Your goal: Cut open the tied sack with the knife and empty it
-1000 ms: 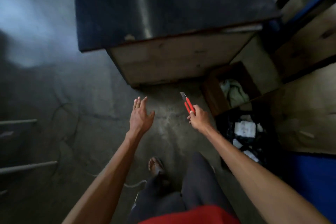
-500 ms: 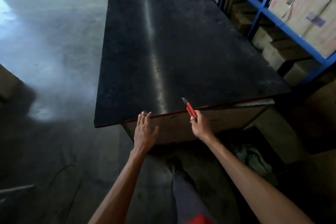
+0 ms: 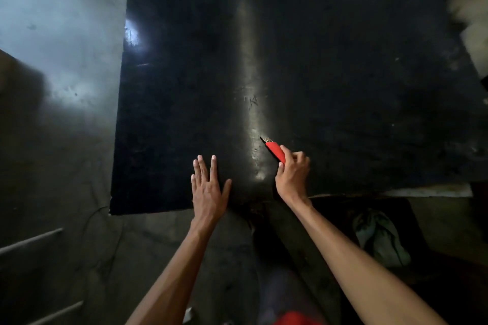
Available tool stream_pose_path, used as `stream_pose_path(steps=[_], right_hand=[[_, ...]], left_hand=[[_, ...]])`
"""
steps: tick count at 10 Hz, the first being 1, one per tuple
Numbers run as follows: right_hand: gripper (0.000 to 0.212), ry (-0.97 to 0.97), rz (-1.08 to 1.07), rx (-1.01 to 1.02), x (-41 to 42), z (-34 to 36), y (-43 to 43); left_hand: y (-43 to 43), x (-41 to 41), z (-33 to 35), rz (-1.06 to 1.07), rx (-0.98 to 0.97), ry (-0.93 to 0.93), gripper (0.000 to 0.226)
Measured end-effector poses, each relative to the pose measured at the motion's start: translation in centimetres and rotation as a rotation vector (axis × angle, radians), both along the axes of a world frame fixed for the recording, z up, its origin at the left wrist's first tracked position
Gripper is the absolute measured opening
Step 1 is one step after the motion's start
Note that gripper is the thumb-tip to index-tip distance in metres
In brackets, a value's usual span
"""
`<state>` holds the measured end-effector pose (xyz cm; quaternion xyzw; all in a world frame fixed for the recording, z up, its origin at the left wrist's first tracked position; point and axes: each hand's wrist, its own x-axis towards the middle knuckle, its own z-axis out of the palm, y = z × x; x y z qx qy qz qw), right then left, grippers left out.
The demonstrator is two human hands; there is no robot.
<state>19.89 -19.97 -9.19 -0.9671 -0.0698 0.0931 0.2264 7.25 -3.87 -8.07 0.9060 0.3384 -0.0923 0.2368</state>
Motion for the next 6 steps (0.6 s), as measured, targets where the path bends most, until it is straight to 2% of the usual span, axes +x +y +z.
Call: stream_pose_path(steps=[2, 4, 6], right_hand=[[0.050, -0.055, -0.027, 0.008, 0.5, -0.5, 1.1], [0.057, 0.022, -0.033, -0.048, 0.5, 0.7, 1.7], [0.067, -0.077, 0.071, -0.086, -2.8, 3.5, 0.8]], left_hand=[[-0.3, 0.7, -1.7, 0.007, 0.063, 0.085, 0.079], [0.3, 1.0, -0.9, -0.005, 0.019, 0.133, 0.078], [-0.1, -1.0, 3.0, -0.024, -0.003, 0.042, 0.073]])
